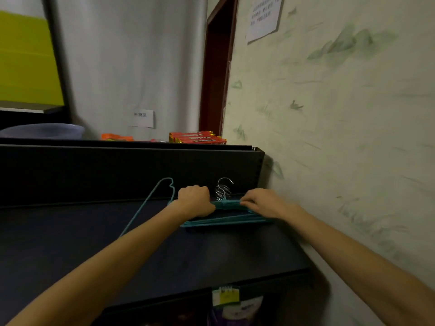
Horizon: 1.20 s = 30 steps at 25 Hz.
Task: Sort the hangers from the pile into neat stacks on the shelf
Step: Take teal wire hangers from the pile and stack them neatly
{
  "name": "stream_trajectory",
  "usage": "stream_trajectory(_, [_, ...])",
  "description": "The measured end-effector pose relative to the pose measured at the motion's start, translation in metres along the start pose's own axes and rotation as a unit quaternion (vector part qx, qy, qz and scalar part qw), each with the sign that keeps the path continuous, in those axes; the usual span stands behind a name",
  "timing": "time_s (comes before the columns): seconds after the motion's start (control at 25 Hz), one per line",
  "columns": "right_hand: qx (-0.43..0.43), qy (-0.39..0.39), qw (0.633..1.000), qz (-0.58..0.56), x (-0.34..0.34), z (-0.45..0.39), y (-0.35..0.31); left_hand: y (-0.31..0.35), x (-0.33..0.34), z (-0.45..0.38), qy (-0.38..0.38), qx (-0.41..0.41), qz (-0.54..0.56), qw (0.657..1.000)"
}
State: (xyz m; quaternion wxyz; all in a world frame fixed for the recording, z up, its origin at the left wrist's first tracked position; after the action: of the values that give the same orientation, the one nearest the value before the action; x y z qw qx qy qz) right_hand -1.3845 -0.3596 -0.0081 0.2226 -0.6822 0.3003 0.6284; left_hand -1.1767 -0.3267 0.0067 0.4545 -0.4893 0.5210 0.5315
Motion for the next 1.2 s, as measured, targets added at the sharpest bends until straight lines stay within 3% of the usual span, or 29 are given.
stream_trajectory(0.2, [0.023, 0.182, 0.972, -0.145, 0.006, 0.008, -0.005, -0.011, -0.01, 0.011, 0.06, -0.047, -0.036, 0.996])
stream_trajectory(0.4, [0.008, 0.226, 0.948, -0.223, -0.005, 0.018, -0.01, -0.034, -0.029, 0.007, 0.064, -0.075, -0.037, 0.994])
stream_trajectory(0.64, [0.081, 0.156, 0.971, -0.16, -0.013, 0.016, 0.021, -0.005, -0.025, 0.005, 0.062, -0.04, -0.076, 0.994])
stream_trajectory(0.84, [0.081, 0.087, 0.988, -0.096, -0.009, 0.001, 0.018, -0.001, -0.008, 0.006, 0.067, -0.031, -0.151, 0.986])
stream_trajectory(1.0, [0.085, 0.073, 0.99, -0.083, -0.002, -0.005, 0.02, -0.003, -0.008, 0.005, 0.094, -0.035, -0.165, 0.981])
stream_trajectory(1.2, [0.084, 0.071, 0.989, -0.101, 0.01, -0.007, 0.022, -0.01, 0.001, 0.001, 0.076, -0.04, -0.162, 0.983])
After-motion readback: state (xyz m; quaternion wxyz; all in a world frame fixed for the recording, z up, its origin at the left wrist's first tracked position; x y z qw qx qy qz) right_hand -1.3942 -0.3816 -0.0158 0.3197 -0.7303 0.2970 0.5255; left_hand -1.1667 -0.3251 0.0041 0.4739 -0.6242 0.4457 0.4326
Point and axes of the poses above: each hand's wrist, its own z-axis away from the middle knuckle, its own x-axis out of the palm, y = z × x, the point moved 6 cm from there along -z, towards the middle knuckle, and after that the axes turned 15 degrees about -x, right-handed, at the moved point
